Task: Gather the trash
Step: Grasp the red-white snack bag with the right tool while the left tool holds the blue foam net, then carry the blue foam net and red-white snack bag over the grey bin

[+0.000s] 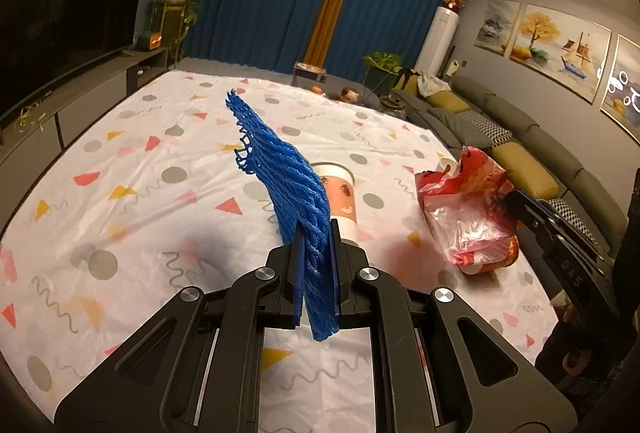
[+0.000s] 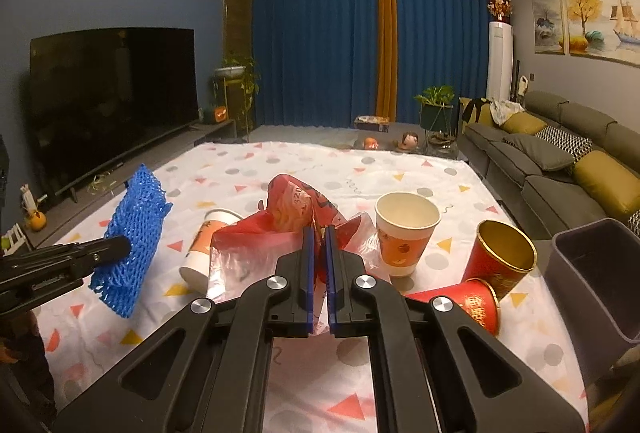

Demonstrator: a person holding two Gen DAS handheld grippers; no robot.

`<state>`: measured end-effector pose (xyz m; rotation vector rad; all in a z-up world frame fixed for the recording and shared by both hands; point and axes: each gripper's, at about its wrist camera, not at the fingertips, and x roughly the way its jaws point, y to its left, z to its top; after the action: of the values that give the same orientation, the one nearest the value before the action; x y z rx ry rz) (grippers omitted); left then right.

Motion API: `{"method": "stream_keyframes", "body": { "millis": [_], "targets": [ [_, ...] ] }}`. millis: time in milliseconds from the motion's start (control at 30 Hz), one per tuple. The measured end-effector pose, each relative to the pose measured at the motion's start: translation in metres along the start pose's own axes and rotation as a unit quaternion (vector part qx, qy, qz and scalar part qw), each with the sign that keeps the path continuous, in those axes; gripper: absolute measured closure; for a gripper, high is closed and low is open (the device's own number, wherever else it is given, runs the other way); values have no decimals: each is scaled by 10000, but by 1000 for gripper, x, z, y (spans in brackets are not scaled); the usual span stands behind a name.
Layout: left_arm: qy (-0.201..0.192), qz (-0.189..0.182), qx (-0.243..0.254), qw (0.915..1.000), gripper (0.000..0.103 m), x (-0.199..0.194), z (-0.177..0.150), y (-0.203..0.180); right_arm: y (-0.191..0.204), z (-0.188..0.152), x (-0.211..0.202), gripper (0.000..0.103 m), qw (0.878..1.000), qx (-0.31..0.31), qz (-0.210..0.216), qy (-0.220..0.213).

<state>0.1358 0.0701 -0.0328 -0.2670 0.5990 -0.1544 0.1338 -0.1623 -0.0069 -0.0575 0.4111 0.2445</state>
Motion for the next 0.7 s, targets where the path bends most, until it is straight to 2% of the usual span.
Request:
{"method": "stream_keyframes", "body": {
  "millis": [367, 700],
  "targets": [
    [-243, -171, 255, 9992, 93, -25, 3, -26, -9, 8, -44, 97, 9993, 16, -89, -353],
    [-398, -638, 714, 9946, 93, -35, 9, -80, -36, 15, -79, 97, 9970, 110, -348, -685]
  ]
}}
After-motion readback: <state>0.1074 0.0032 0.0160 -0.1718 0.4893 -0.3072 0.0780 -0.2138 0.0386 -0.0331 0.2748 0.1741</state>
